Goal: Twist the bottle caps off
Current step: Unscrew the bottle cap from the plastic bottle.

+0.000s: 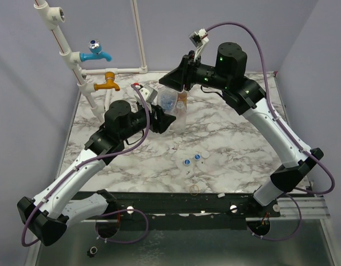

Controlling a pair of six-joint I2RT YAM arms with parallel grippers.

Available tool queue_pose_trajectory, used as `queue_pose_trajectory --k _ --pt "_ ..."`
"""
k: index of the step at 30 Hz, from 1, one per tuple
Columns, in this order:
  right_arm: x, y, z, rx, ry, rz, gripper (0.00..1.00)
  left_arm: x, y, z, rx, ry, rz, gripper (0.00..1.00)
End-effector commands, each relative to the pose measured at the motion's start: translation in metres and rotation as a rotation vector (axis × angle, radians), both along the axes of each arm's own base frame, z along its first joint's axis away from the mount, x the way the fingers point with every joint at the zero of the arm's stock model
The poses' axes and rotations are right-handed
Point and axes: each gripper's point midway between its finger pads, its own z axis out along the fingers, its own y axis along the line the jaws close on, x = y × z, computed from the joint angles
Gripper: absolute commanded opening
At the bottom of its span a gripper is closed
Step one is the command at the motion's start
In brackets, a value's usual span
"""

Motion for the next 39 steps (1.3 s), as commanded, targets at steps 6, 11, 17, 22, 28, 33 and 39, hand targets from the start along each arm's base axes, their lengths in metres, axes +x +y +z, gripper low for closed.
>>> queue_pose_trajectory --k 6,11,17,22,28,33,39 --pt "-0.012 0.002 0.014 0.037 -0.060 0.050 0.07 -0.007 -0.005 0.011 -0.041 -0.031 -0.048 0.11" --pt "-0.060 0.001 0.034 0.081 -0.182 0.276 0.00 -0.033 -0.019 0.029 -0.100 -0.075 -0.216 0.12" --pt "-0.144 -0.021 0.045 0.129 -0.326 0.679 0.00 -0.095 -0.033 0.047 -0.165 -0.087 -0.573 0.12" --pt "-0.158 -0.029 0.039 0.110 -0.337 0.751 0.01 -0.105 -0.033 0.050 -0.168 -0.090 -0.626 0.12" --pt "-0.103 -0.023 0.046 0.059 -0.292 0.383 0.89 -0.089 -0.030 0.046 -0.145 -0.118 -0.541 0.12" --pt "-0.040 -0.030 0.056 0.053 -0.178 0.019 1.00 -0.047 -0.022 0.036 -0.085 -0.167 -0.324 0.13" --pt "-0.008 -0.024 0.034 0.004 -0.068 -0.112 0.97 0.002 -0.002 0.026 -0.032 -0.178 -0.044 0.13"
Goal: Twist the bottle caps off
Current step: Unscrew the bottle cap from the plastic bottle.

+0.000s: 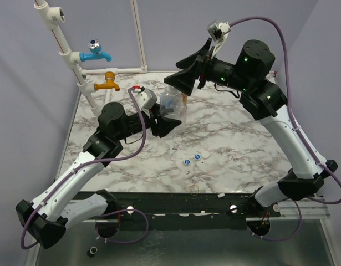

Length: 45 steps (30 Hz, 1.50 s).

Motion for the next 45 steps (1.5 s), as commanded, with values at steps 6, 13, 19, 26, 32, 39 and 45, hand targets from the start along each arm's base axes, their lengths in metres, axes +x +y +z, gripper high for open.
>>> queue_pose_trajectory --k 6,13,19,26,32,39,45 --pt "0.046 0.014 -0.034 -0.056 0.155 -0.198 0.73 0.057 0.026 -0.017 0.055 -0.020 0.320 0.13" --pt "0.043 0.028 -0.035 -0.050 0.151 -0.143 0.63 0.058 0.025 -0.019 0.054 -0.012 0.321 0.13" --pt "0.037 0.033 -0.041 -0.051 0.156 -0.101 0.69 0.061 0.028 -0.019 0.051 -0.008 0.348 0.13" --pt "0.043 0.036 -0.054 -0.081 0.176 -0.109 0.38 0.060 0.028 -0.011 0.031 -0.012 0.347 0.13" --pt "0.032 0.030 -0.039 -0.074 0.107 -0.085 0.10 0.042 0.016 0.001 -0.003 -0.012 0.225 0.12" --pt "-0.068 0.020 -0.017 -0.064 -0.113 0.387 0.05 -0.038 -0.010 0.025 -0.055 -0.012 -0.241 0.11" --pt "-0.112 0.002 -0.028 -0.084 -0.140 0.642 0.10 -0.063 -0.011 0.028 -0.053 0.014 -0.378 0.10"
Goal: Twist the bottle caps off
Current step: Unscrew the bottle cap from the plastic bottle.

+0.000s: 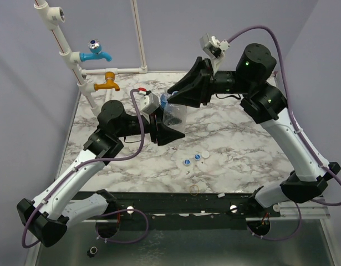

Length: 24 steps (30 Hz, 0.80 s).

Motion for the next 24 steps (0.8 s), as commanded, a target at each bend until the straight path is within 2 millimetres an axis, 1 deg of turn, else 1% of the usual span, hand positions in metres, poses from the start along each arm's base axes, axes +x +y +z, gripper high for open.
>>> queue_pose_trajectory --k 1,2,3,4,5,6,8,10,11,14,16,20,22,24 --pt "-0.056 -0.013 -0.018 -0.042 -0.035 0.327 0.13 -0.033 0.001 0.025 -0.045 -0.019 -0.163 0.09" --pt "-0.053 -0.013 -0.020 -0.049 -0.030 0.313 0.16 -0.032 0.001 0.024 -0.044 -0.022 -0.160 0.10" --pt "-0.047 -0.012 -0.020 -0.054 -0.024 0.276 0.27 -0.031 0.002 0.024 -0.043 -0.024 -0.151 0.10" --pt "-0.039 -0.010 -0.021 -0.059 -0.019 0.221 0.39 -0.026 0.002 0.023 -0.043 -0.025 -0.129 0.10" --pt "-0.023 -0.008 -0.018 -0.056 -0.012 0.116 0.50 -0.023 0.002 0.023 -0.041 -0.029 -0.108 0.10" --pt "0.003 -0.007 -0.014 -0.046 0.002 -0.041 0.60 -0.017 0.003 0.022 -0.039 -0.035 -0.077 0.10" --pt "0.053 -0.015 -0.007 -0.022 0.060 -0.342 0.81 -0.002 0.004 0.018 -0.031 -0.046 0.005 0.09" --pt "0.084 -0.026 -0.004 -0.008 0.125 -0.535 0.89 0.017 0.008 0.013 -0.019 -0.052 0.105 0.10" --pt "0.090 -0.028 -0.005 -0.011 0.142 -0.568 0.91 0.027 0.010 0.010 -0.010 -0.056 0.159 0.10" --pt "0.095 -0.022 -0.010 -0.012 0.181 -0.568 0.91 0.050 0.017 0.003 0.005 -0.054 0.290 0.10" --pt "0.099 -0.017 -0.018 -0.023 0.199 -0.571 0.87 0.062 0.022 -0.001 0.015 -0.052 0.357 0.10" --pt "0.104 -0.007 -0.027 -0.034 0.220 -0.556 0.75 0.078 0.031 -0.011 0.041 -0.041 0.453 0.10" --pt "0.104 -0.001 -0.027 -0.029 0.221 -0.542 0.72 0.083 0.034 -0.017 0.055 -0.030 0.488 0.10" --pt "0.108 0.004 -0.027 -0.025 0.219 -0.539 0.69 0.084 0.035 -0.021 0.064 -0.026 0.492 0.10"
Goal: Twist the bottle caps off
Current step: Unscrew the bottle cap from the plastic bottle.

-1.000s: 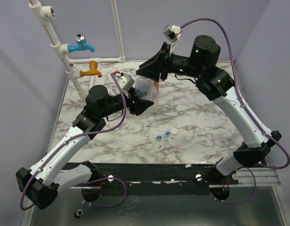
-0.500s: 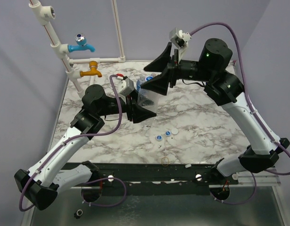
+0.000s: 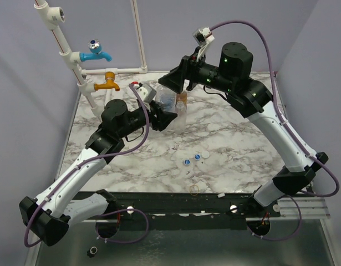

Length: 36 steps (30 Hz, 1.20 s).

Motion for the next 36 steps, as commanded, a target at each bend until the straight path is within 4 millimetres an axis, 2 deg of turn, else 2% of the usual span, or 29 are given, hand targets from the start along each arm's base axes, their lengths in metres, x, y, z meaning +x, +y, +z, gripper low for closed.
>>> queue_pose_trajectory --k 1,7,13,16,18,19,23,25,27,30,33,35,36 --pt "0.017 0.006 0.003 0.012 0.002 -0.054 0.67 0.015 0.010 -0.004 0.020 -0.028 0.096 0.09" --pt "0.027 0.015 0.001 0.016 0.000 -0.059 0.50 0.011 0.007 -0.002 0.012 -0.024 0.072 0.10" --pt "0.028 0.018 -0.006 0.002 0.008 -0.047 0.23 0.008 0.006 0.001 0.003 -0.031 0.056 0.10" --pt "0.015 0.016 0.003 0.003 -0.028 -0.003 0.13 -0.004 0.000 0.007 -0.021 -0.025 -0.012 0.09" --pt "-0.005 0.016 0.011 0.006 -0.081 0.097 0.10 -0.021 -0.007 0.014 -0.045 -0.022 -0.106 0.07" --pt "-0.018 0.015 0.017 0.015 -0.114 0.157 0.09 -0.032 -0.012 0.019 -0.057 -0.027 -0.171 0.06" --pt "-0.098 0.004 0.031 0.059 -0.240 0.517 0.09 -0.078 -0.021 0.041 -0.110 -0.033 -0.425 0.06" --pt "-0.125 -0.004 0.031 0.069 -0.269 0.649 0.08 -0.094 -0.021 0.047 -0.114 -0.032 -0.516 0.06" --pt "-0.140 -0.011 0.030 0.072 -0.274 0.737 0.07 -0.102 -0.020 0.049 -0.114 -0.025 -0.559 0.05" --pt "-0.154 -0.018 0.024 0.068 -0.259 0.849 0.06 -0.109 -0.020 0.050 -0.110 -0.023 -0.597 0.04" --pt "-0.155 -0.021 0.018 0.062 -0.245 0.875 0.07 -0.110 -0.020 0.050 -0.109 -0.022 -0.605 0.04" --pt "-0.146 -0.021 0.017 0.058 -0.233 0.828 0.17 -0.108 -0.020 0.049 -0.106 -0.026 -0.595 0.04" --pt "-0.138 -0.019 0.018 0.055 -0.229 0.775 0.29 -0.106 -0.020 0.048 -0.105 -0.027 -0.581 0.04"
